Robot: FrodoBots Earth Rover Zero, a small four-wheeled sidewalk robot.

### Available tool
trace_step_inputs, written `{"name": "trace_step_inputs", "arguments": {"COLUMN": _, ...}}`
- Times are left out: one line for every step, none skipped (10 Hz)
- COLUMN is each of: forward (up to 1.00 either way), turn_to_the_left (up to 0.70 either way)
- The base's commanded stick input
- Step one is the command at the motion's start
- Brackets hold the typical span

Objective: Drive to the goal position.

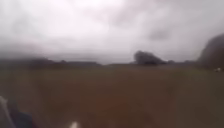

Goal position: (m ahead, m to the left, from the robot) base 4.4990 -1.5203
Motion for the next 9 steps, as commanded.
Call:
{"name": "trace_step_inputs", "arguments": {"forward": 0.7, "turn_to_the_left": 0.0}}
{"name": "trace_step_inputs", "arguments": {"forward": 0.7, "turn_to_the_left": 0.0}}
{"name": "trace_step_inputs", "arguments": {"forward": 0.7, "turn_to_the_left": 0.0}}
{"name": "trace_step_inputs", "arguments": {"forward": 0.7, "turn_to_the_left": 0.0}}
{"name": "trace_step_inputs", "arguments": {"forward": 0.7, "turn_to_the_left": 0.0}}
{"name": "trace_step_inputs", "arguments": {"forward": 0.7, "turn_to_the_left": 0.0}}
{"name": "trace_step_inputs", "arguments": {"forward": 0.7, "turn_to_the_left": 0.0}}
{"name": "trace_step_inputs", "arguments": {"forward": 0.7, "turn_to_the_left": 0.0}}
{"name": "trace_step_inputs", "arguments": {"forward": 0.7, "turn_to_the_left": 0.0}}
